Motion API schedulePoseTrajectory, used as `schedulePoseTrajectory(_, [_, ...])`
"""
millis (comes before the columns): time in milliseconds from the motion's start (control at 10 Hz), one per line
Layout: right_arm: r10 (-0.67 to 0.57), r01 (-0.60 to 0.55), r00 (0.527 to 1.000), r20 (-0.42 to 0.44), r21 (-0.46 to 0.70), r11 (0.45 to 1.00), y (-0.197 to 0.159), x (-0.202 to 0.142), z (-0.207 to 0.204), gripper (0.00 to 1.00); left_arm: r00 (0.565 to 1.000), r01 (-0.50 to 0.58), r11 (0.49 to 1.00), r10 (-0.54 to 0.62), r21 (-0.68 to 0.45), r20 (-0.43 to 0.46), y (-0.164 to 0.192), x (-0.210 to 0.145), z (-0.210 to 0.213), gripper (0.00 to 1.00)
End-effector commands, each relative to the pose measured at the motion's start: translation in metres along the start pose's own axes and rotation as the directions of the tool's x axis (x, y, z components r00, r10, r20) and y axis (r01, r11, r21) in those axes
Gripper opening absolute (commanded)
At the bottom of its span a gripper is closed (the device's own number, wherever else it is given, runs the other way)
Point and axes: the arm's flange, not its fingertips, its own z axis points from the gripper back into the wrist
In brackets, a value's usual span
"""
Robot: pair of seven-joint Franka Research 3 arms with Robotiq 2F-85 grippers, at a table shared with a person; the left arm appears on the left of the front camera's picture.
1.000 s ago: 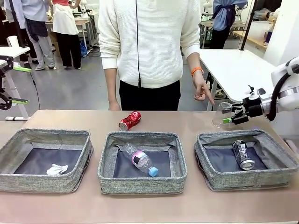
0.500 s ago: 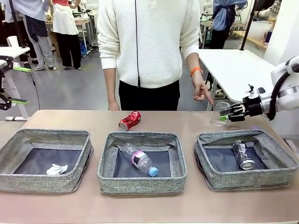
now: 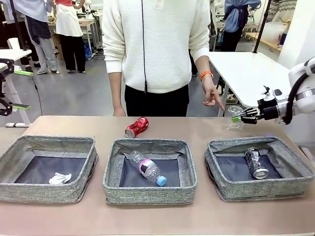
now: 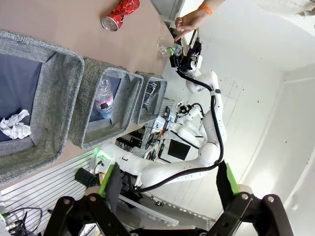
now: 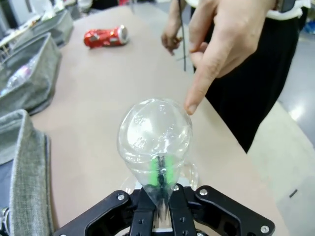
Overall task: Sort the waste into the appropriate baskets.
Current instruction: Pick up the waste item pointed out by the person.
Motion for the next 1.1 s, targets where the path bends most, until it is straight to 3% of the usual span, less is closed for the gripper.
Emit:
schedulePoseTrajectory(0, [-0.021,0.021,1.000,0.004,0.012,1.000,0.006,0.010,0.006,0.03,1.000,0.000,1.000,0.000,0.009,0.002,-0.001,-0.002,0.001,1.00])
schedulePoseTrajectory(200, [-0.047,0.048,0.999,-0.024,0.038,0.998,0.007,0.014,0.007,0.03,1.000,0.000,1.000,0.000,0.009,0.002,-0.001,-0.002,0.001,1.00])
schedulePoseTrajectory(300, [-0.112,0.114,0.993,-0.042,0.051,0.992,0.013,0.025,0.016,0.03,1.000,0.000,1.000,0.000,0.009,0.002,-0.001,-0.002,0.001,1.00])
schedulePoseTrajectory(400, [-0.229,0.235,0.964,-0.134,0.030,0.972,0.033,0.056,0.041,0.03,1.000,0.000,1.000,0.000,0.009,0.002,-0.001,-0.002,0.001,1.00])
schedulePoseTrajectory(500, [-0.279,0.285,0.946,-0.167,0.014,0.958,0.063,0.097,0.071,0.03,1.000,0.000,1.000,0.000,0.009,0.002,-0.001,-0.002,0.001,1.00])
schedulePoseTrajectory(700, [-0.294,0.286,0.907,-0.300,-0.071,0.956,0.127,0.177,0.108,0.03,1.000,0.000,1.000,0.000,0.009,0.002,-0.001,-0.002,0.001,1.00])
schedulePoseTrajectory(800, [-0.313,0.278,0.853,-0.417,-0.143,0.950,0.158,0.202,0.109,0.03,1.000,0.000,1.000,0.000,0.009,0.002,-0.001,-0.002,0.001,1.00])
schedulePoseTrajectory(1000, [-0.232,0.188,0.800,-0.553,-0.135,0.973,0.211,0.221,0.092,0.03,1.000,0.000,1.000,0.000,0.009,0.002,-0.001,-0.002,0.001,1.00])
